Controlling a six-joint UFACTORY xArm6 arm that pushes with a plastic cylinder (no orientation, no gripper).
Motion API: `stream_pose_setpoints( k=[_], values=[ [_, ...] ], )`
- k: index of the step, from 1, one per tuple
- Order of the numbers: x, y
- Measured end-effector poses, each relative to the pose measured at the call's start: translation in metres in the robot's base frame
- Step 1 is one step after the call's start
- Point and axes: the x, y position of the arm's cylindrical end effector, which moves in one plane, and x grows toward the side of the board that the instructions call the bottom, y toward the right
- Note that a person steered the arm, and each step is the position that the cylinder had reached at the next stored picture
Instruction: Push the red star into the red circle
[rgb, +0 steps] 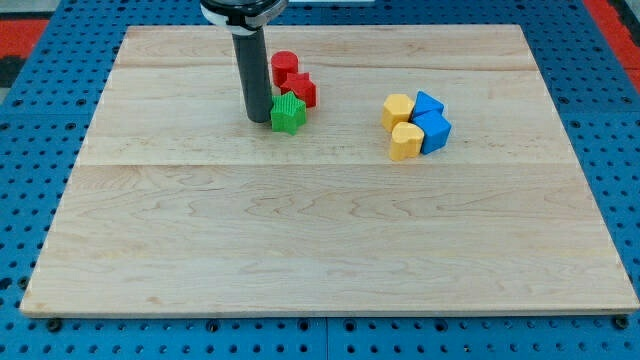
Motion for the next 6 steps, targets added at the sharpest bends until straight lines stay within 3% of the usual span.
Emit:
stream_pose_setpoints(
  k=[1,2,3,4,5,6],
  values=[
    [-0.013,0.013],
    [0.027,-0.006],
    [0.039,0.055],
    [0.026,0.107],
    [-0.003,0.111],
    [-0.024,0.067]
  ],
)
